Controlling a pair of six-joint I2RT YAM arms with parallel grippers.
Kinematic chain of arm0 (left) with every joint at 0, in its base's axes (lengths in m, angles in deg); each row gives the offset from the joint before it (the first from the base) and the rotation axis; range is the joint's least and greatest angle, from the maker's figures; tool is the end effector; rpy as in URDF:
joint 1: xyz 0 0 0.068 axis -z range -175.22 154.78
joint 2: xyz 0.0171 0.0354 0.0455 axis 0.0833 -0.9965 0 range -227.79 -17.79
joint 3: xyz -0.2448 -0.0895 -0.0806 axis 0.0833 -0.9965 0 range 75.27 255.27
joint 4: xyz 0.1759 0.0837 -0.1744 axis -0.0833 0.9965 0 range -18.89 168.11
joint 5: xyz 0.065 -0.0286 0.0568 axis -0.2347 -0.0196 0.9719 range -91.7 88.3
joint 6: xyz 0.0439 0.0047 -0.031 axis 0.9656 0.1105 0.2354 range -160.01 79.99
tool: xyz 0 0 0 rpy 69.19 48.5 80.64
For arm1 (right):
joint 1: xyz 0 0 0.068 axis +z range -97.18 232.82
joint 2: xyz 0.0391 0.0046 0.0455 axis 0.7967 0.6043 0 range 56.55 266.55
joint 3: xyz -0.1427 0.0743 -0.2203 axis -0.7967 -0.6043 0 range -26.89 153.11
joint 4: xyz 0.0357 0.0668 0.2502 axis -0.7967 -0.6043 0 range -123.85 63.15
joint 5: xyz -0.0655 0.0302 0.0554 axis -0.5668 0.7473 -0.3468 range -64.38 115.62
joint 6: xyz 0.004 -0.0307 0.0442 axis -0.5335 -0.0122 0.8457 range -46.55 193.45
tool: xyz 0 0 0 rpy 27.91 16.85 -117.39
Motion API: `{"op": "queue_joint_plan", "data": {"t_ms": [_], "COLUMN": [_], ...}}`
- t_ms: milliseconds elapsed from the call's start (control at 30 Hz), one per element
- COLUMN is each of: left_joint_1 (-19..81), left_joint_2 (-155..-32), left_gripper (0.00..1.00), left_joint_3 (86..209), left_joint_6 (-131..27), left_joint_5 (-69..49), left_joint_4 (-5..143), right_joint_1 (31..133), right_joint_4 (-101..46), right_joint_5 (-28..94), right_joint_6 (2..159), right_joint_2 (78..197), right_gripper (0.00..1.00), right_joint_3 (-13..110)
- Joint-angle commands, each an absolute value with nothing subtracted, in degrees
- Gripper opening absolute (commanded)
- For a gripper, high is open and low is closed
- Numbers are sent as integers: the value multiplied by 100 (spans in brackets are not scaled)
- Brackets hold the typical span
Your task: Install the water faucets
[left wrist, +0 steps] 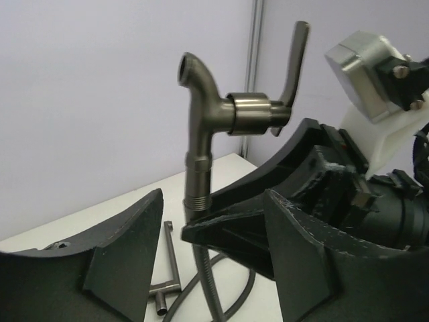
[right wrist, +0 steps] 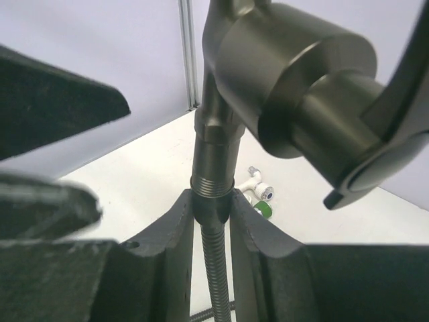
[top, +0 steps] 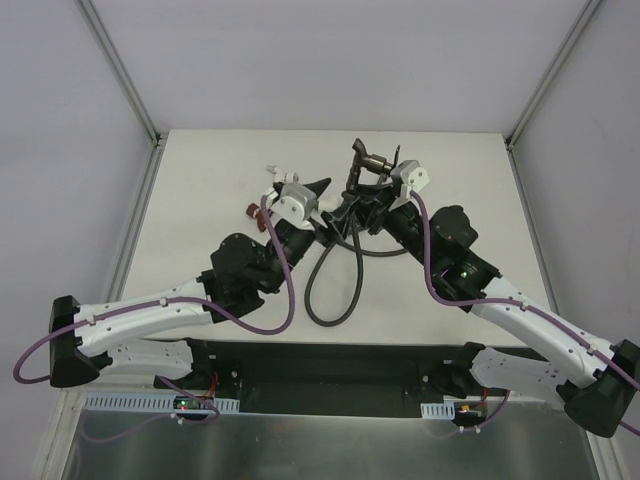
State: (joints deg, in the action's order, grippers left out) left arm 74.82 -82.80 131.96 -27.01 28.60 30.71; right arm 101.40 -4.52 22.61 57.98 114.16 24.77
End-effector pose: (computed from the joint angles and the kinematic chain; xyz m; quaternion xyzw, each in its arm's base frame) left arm 0.1016 -0.2274 0.4323 0.1386 0.5016 -0.2921 0.8024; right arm 0.1558 0.1739 0.4015 -0.2997 0.5189 0.2130 0.7717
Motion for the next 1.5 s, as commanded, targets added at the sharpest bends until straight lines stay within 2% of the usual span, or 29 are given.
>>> {"op": "queue_joint_plan", "data": {"t_ms": [0,100,267,400,633,800,1033,1267,1467], "left_joint_1": [6861,6351,5682,5163,4276,3547,3141,3141,3141], "left_joint_2": [-7624,-7325,-6973,-6999,-7447,-7913,-8808,-9311,-9513], "left_gripper": [61,65,73,82,91,92,94,93,85], "left_joint_3": [13065,12889,12862,13195,13670,13838,14250,14708,14805], "left_joint_6": [-3428,-3816,-3887,-3799,-3992,-4860,-6083,-6592,-6831], "left_joint_5": [1741,1115,-572,-1838,-3851,-5027,-6566,-7140,-7281], "left_joint_4": [3664,3867,4297,4921,5020,4387,3025,2611,2400], "right_joint_1": [10081,10037,9967,9931,9896,9887,9887,9878,9861], "right_joint_4": [207,146,75,75,40,-22,-39,-92,-110], "right_joint_5": [2799,3001,3291,3520,3845,4108,4337,4451,4513], "right_joint_6": [5693,5666,5701,5754,5789,5780,5771,5745,5736], "right_joint_2": [11333,11324,11333,11359,11351,11307,11307,11307,11324], "right_gripper": [2,2,2,2,2,2,2,2,2], "right_joint_3": [2549,2576,2611,2637,2663,2681,2690,2707,2725]}}
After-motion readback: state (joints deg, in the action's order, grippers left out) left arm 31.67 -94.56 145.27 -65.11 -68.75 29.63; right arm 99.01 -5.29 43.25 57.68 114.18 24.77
